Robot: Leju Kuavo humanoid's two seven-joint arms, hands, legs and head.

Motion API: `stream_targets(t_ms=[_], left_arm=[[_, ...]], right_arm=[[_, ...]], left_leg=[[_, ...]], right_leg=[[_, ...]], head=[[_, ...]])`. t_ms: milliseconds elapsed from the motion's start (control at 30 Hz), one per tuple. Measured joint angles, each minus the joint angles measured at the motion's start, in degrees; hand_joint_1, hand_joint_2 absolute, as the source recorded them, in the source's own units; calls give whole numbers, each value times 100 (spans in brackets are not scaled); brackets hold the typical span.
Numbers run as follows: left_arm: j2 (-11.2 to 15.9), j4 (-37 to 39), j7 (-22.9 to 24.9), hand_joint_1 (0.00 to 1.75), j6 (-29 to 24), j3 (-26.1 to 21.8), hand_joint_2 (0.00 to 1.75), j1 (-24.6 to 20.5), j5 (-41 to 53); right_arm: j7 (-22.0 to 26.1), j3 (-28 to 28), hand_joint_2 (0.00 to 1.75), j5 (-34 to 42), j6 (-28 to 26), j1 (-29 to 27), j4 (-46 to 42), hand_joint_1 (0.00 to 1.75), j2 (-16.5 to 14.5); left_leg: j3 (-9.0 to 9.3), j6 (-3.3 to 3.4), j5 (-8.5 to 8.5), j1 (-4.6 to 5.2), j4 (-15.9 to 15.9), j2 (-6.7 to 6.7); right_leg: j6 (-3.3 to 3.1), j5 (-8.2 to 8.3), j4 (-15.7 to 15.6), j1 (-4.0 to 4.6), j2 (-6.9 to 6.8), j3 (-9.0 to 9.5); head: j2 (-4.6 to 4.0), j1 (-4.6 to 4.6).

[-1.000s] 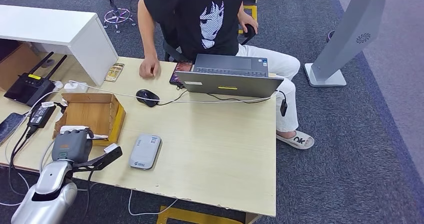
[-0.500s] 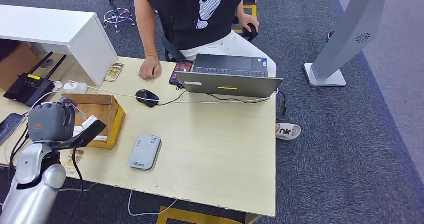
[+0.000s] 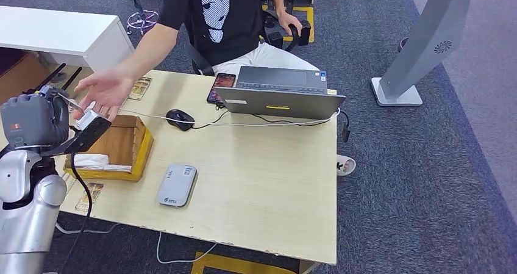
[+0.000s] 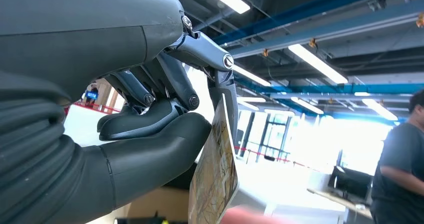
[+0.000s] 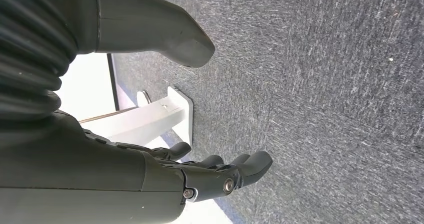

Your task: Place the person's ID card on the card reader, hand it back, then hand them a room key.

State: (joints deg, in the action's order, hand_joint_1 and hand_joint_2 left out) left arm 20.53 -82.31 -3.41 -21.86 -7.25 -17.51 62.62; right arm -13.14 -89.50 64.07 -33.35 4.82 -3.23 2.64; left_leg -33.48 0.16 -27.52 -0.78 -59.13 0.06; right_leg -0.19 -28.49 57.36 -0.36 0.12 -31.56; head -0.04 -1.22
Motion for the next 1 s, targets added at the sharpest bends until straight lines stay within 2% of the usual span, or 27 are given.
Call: stream_targets(t_ms=[167,467,500,600,633,733,1000], left_arm=[[-42,246,168,175,133,32,175,-514,285],[-157,548,214,175,163,119,175,-827,406],[-174,575,219,163,175,151,175,-865,408],[-232,656,257,33,199,255,175,-967,409],[-254,675,270,0,194,285,175,-994,386],[-367,703,277,0,127,349,175,-1074,128],[-887,417,35,0,62,427,175,-1116,-1169]], right_arm=[[-16,0,175,-51,9,23,-1,0,0],[-62,0,175,-84,16,34,-2,0,0],[-66,0,175,-90,18,38,-2,0,0],[-78,0,175,-97,22,49,-2,0,0],[-93,0,175,-100,32,50,-2,0,0],[-153,0,175,-106,78,50,-2,0,0],[-184,0,175,-63,130,57,-9,0,0]], left_leg=[[1,1,2,1,-1,2],[-1,1,1,1,-3,6],[-1,1,1,1,-3,6],[-1,1,2,1,-3,9],[-1,1,2,1,-3,11],[0,1,2,1,-5,11],[-3,2,1,4,-6,10]], right_leg=[[0,2,0,0,2,-1],[0,2,0,0,7,-7],[0,2,0,0,7,-7],[0,3,0,0,8,-6],[0,3,0,0,9,-6],[0,4,0,-1,10,-6],[1,4,0,-1,9,-3]], head=[[0,0],[0,0],[0,0],[0,0],[0,0],[0,1],[0,1]])
